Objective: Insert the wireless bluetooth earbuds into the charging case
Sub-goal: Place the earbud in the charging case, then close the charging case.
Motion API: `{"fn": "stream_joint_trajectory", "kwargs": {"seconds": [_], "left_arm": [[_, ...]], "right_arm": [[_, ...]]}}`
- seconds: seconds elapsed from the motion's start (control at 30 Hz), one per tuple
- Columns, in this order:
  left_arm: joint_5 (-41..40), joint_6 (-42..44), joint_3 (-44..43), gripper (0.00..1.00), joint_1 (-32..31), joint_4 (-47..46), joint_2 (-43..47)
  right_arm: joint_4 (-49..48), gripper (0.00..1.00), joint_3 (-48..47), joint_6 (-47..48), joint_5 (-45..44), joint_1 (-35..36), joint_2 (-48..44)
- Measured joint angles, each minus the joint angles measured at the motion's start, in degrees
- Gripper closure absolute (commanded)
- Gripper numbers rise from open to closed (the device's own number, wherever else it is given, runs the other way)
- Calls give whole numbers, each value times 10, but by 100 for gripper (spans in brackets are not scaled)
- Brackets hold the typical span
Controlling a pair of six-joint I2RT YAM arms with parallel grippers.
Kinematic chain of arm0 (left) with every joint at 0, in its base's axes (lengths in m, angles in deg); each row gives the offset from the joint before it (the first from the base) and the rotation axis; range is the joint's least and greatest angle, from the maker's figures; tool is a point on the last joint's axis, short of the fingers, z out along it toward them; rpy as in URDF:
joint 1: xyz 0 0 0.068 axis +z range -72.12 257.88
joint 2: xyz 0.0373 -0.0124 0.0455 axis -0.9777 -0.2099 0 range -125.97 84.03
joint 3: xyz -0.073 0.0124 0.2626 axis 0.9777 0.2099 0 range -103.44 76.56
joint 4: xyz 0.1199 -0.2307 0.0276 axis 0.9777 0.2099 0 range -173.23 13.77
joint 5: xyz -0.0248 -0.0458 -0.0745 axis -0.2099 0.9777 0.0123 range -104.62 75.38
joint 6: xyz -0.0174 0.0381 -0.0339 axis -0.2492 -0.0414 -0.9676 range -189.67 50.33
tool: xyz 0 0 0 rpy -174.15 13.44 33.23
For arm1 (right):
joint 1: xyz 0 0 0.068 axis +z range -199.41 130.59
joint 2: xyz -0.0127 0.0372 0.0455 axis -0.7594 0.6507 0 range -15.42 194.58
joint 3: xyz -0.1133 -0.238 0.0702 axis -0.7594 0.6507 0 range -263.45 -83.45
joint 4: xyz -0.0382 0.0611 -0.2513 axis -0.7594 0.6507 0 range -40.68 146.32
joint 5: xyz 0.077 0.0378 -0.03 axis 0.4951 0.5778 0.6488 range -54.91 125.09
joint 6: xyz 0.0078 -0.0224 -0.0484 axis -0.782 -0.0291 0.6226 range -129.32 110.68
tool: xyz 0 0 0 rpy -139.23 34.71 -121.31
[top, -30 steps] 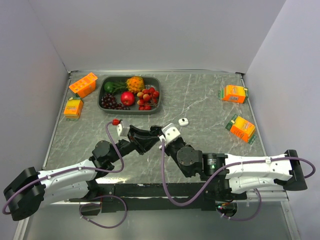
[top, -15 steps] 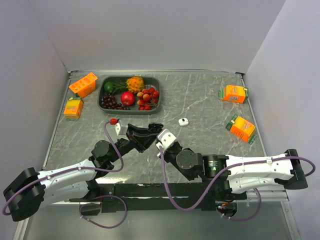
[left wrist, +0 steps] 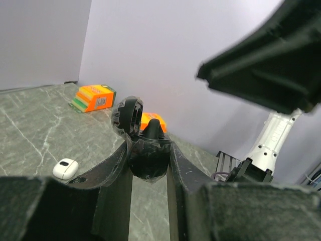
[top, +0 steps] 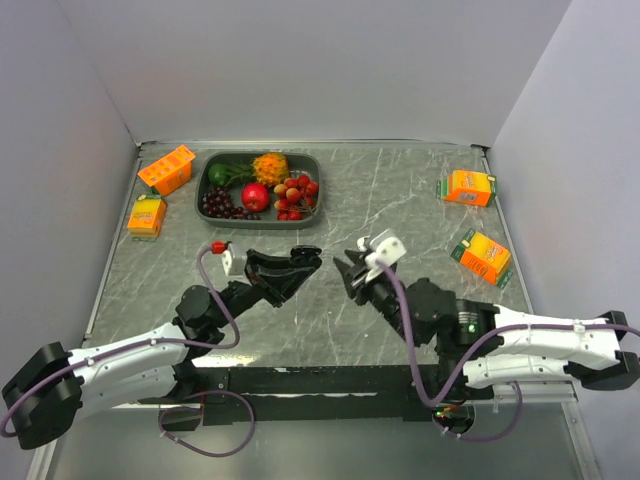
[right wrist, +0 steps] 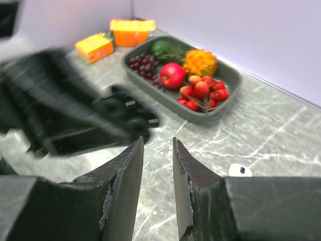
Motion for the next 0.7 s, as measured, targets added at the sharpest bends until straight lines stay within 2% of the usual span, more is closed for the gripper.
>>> {"fn": "stream_joint_trajectory", "kwargs": {"seconds": [0.03, 0.07, 0.17, 0.37, 0.7], "left_arm": [[2, 3, 7, 99, 0, -7, 6], [7, 7, 16, 99, 0, -16, 13], [26, 21, 37, 99, 0, -38, 21], [60, 36, 62, 99, 0, -68, 21], [84, 47, 62, 99, 0, -79, 21]], "right_arm": [[12, 69, -10, -11, 3, -14, -3], [23, 76, -20, -24, 7, -27, -3], [51, 81, -35, -56, 20, -52, -2], [92, 76, -41, -90, 66, -54, 23], [118, 77, -57, -105, 131, -54, 51]]}}
